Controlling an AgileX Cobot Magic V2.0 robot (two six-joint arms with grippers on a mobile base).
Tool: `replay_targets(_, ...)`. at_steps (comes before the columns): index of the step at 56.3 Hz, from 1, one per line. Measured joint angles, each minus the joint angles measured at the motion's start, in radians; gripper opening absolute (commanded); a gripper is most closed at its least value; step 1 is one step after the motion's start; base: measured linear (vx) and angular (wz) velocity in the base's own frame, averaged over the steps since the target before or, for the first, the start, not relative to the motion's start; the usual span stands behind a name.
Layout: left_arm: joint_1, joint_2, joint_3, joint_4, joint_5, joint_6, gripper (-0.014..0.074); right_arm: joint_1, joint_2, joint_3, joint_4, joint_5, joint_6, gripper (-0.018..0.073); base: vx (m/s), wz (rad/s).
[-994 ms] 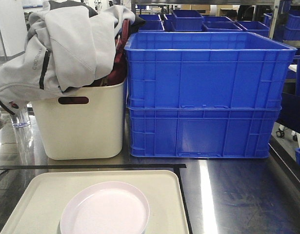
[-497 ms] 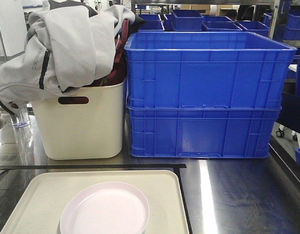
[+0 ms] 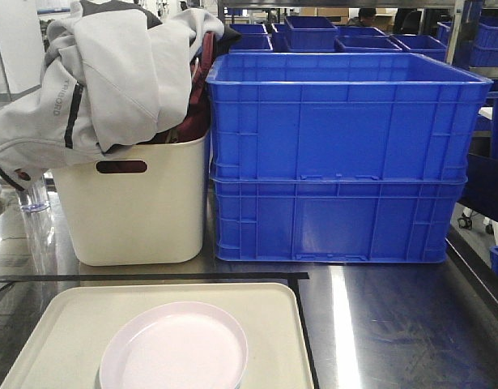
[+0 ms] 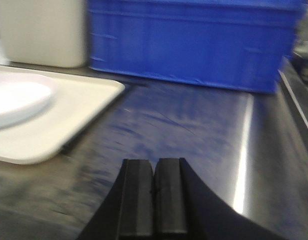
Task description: Grab plate from conveyor and place on tray
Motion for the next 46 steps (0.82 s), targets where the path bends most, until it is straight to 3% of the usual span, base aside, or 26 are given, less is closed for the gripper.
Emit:
replay_targets(5,0.000,0.000,0.000,0.001,0.000,0.000,0.0004,-0.093,-0.026,0.087,0.023,-0.084,0.000,-0.0009,0.00,0.00)
replay_targets(10,0.000,0.000,0.000,0.001,0.000,0.000,0.0004,-0.131,-0.091,0.099,0.024,-0.095,0.000,-0.0009,0.00,0.00)
replay_targets(46,0.000,0.000,0.000,0.001,0.002,0.000,0.0004,-0.136,-0.160,0.100,0.015,-0.112,0.000,-0.0009,0.00,0.00)
